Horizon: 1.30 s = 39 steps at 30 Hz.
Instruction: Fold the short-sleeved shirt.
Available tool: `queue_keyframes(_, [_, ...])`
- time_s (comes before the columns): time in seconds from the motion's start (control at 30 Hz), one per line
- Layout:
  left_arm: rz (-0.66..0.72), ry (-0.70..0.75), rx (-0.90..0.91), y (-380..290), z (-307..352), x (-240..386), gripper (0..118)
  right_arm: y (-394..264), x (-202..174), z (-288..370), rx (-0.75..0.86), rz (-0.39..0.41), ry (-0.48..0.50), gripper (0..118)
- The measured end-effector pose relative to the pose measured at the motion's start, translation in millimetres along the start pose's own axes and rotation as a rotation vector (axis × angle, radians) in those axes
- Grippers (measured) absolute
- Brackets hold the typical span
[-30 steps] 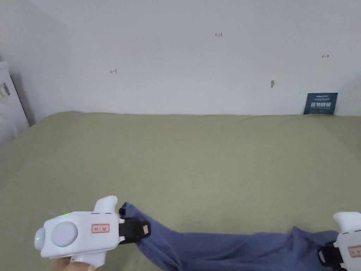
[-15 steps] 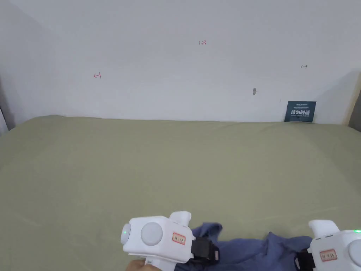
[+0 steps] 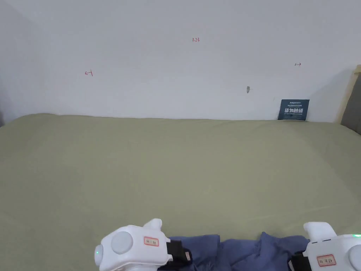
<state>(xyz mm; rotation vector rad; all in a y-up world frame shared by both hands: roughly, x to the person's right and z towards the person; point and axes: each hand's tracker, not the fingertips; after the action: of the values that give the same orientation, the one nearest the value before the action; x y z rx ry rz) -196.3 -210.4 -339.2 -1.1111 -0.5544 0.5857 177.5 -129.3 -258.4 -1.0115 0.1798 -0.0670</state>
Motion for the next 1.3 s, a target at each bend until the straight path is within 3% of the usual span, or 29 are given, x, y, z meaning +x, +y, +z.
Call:
queue_keyframes(0.1, [0.066, 0.023, -0.086, -12.8, -42.1, -6.2, 1, 1.6, -3.9, 1.6, 0.000, 0.024, -0.001, 0])
queue_keyframes(0.17, [0.123, -0.092, -0.013, -21.9, -54.3, -13.9, 1, 2.2, -4.6, 2.4, 0.003, 0.032, -0.001, 0])
queue_keyframes(0.27, [0.195, -0.128, 0.010, -21.9, -55.4, -22.7, 1, 2.0, -4.2, 2.7, 0.003, 0.040, 0.002, 0])
queue_keyframes(0.37, [0.087, -0.101, -0.007, -22.4, -49.0, -17.6, 1, 1.7, -3.7, -0.6, -0.004, 0.047, 0.000, 0])
queue_keyframes(0.43, [0.111, -0.101, -0.009, -19.9, -48.9, -16.9, 0, 2.7, -4.1, -3.6, -0.011, 0.046, -0.010, 0])
queue_keyframes(0.5, [0.143, -0.098, -0.026, -11.3, -38.0, -13.0, 0, 2.2, -3.1, -2.6, -0.010, 0.034, 0.002, 0])
queue_keyframes(0.63, [-0.039, -0.148, 0.036, 6.7, 17.3, -18.3, 0, 2.6, -0.4, 1.7, -0.008, 0.045, -0.007, 0])
queue_keyframes(0.73, [0.035, -0.058, 0.042, 20.0, 61.4, -44.6, 0, 4.6, 2.7, 3.2, -0.006, 0.042, -0.019, 0])
queue_keyframes(0.93, [0.124, -0.115, 0.051, 20.5, 87.1, -97.6, 0, 6.6, 3.3, -0.1, 0.006, -0.012, 0.009, 0])
queue_keyframes(0.97, [0.127, -0.113, 0.040, 18.4, 82.5, -100.5, 3, 7.3, 3.3, -1.8, 0.004, -0.015, 0.006, 0])
queue_keyframes(1.0, [0.119, -0.098, 0.034, 17.2, 77.4, -102.4, 21, 7.8, 3.6, -3.1, 0.000, -0.019, 0.003, 0])
queue_keyframes(1.03, [0.120, -0.081, 0.022, 16.4, 72.7, -104.1, 54, 8.0, 4.0, -3.7, -0.004, -0.024, 0.002, 0])
queue_keyframes(1.07, [0.136, -0.079, -0.009, 14.9, 63.0, -107.4, 96, 7.7, 4.5, -3.7, -0.006, -0.030, 0.004, 0])
queue_keyframes(1.13, [0.161, -0.269, 0.012, 8.6, 56.4, -109.6, 103, 7.6, 6.0, -3.7, -0.009, -0.042, 0.005, 0])
queue_keyframes(1.23, [0.261, -0.266, 0.014, 2.2, 36.0, -99.0, 102, 6.9, 10.9, -3.2, -0.010, -0.052, -0.007, 0])
queue_keyframes(1.27, [0.274, -0.275, 0.024, -0.1, 29.7, -94.8, 98, 6.8, 13.3, -3.1, -0.010, -0.064, -0.013, 0])
queue_keyframes(1.3, [0.265, -0.278, 0.039, 0.0, 27.9, -89.8, 88, 6.3, 15.2, -2.4, -0.010, -0.073, -0.014, 0])
